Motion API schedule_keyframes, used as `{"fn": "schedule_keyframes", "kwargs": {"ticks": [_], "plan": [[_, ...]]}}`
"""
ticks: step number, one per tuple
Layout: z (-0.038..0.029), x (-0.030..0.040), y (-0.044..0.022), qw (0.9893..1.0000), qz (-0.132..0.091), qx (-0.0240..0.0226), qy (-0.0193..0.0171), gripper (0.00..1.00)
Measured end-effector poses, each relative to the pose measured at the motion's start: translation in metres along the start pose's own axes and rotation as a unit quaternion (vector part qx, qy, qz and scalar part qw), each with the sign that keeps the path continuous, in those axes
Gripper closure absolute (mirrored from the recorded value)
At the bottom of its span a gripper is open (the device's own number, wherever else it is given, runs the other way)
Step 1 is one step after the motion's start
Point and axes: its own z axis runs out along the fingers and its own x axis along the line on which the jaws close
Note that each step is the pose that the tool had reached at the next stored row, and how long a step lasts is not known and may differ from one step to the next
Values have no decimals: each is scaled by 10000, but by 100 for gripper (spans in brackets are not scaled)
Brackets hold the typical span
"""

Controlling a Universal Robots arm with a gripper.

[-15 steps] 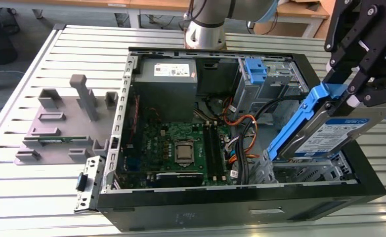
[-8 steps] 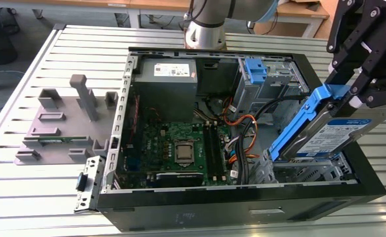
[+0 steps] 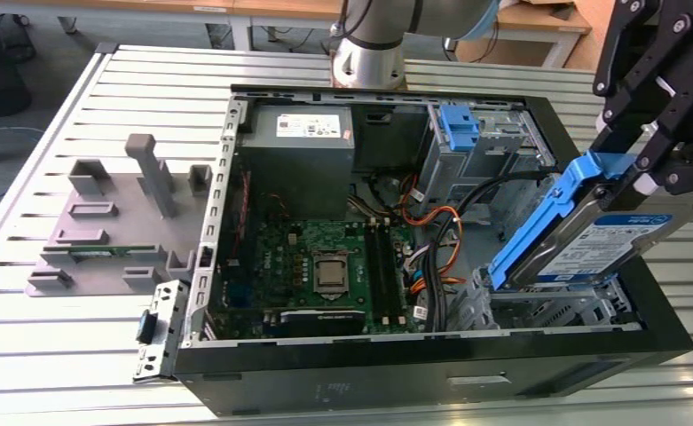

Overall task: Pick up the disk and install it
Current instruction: 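Pick up the disk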

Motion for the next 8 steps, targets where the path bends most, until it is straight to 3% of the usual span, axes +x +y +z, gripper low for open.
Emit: {"fn": "schedule_keyframes", "kwargs": {"ticks": [8], "plan": [[31,0,-8,10000,0,0,0,64]]}}
